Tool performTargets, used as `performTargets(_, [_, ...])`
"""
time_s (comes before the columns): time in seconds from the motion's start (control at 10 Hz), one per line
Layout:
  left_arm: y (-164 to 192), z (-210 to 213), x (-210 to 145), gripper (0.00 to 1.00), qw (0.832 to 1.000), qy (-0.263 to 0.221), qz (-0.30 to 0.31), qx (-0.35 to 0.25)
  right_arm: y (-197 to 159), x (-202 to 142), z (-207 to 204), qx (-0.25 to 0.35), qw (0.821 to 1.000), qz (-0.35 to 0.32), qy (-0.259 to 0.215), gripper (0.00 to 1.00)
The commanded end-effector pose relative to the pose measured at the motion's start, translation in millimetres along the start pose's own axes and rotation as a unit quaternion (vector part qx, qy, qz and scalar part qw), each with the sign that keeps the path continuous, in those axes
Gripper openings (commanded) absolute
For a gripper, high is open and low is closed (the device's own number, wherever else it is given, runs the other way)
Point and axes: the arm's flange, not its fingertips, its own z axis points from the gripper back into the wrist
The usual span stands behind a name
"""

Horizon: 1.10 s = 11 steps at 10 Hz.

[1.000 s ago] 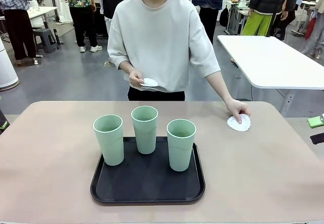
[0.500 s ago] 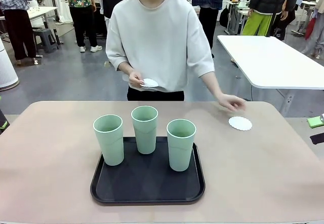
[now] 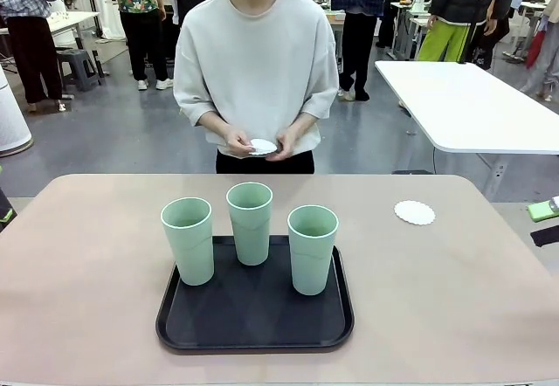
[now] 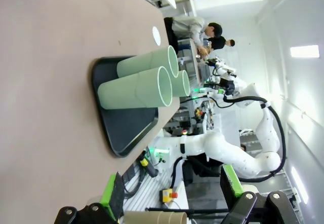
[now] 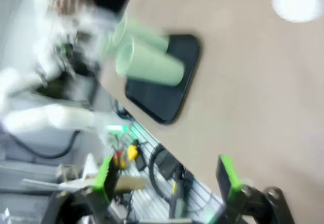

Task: Place coasters on the table and set cups on them.
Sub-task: Pick up one Reusable plastic cup and place it on a coaster set by the human.

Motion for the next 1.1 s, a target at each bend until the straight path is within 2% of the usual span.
performTargets(0.0, [-0.3,0.0,-0.1,1.0,1.0,-0.006,-0.003,-0.01,6.1,49.7,-25.3,-0.02,0.984,0.179,-0.01,1.0])
performTargets(0.2, [-0.3,0.0,-0.1,1.0,1.0,-0.006,-0.003,-0.01,30.5,75.6,-66.0,-0.058,0.952,0.299,0.016,1.0])
performTargets(0.3, [-0.3,0.0,-0.1,1.0,1.0,-0.006,-0.003,-0.01,46.0,87.9,-84.3,-0.064,0.938,0.341,-0.009,1.0])
performTargets(0.4, [-0.3,0.0,-0.1,1.0,1.0,-0.006,-0.003,-0.01,56.2,97.0,-99.2,-0.099,0.923,0.368,-0.048,1.0])
performTargets(0.6, [-0.3,0.0,-0.1,1.0,1.0,-0.006,-0.003,-0.01,63.7,98.6,-128.1,-0.136,0.895,0.42,-0.068,1.0])
performTargets(0.7, [-0.3,0.0,-0.1,1.0,1.0,-0.006,-0.003,-0.01,58.9,99.5,-136.5,-0.136,0.894,0.423,-0.055,1.0])
performTargets(0.8, [-0.3,0.0,-0.1,1.0,1.0,-0.006,-0.003,-0.01,56.5,96.5,-137.8,-0.118,0.907,0.403,-0.02,1.0])
performTargets(0.9, [-0.3,0.0,-0.1,1.0,1.0,-0.006,-0.003,-0.01,76.1,115.1,-113.4,-0.134,0.901,0.409,-0.052,1.0])
performTargets(1.0, [-0.3,0.0,-0.1,1.0,1.0,-0.006,-0.003,-0.01,76.1,115.1,-113.4,-0.134,0.901,0.409,-0.052,1.0])
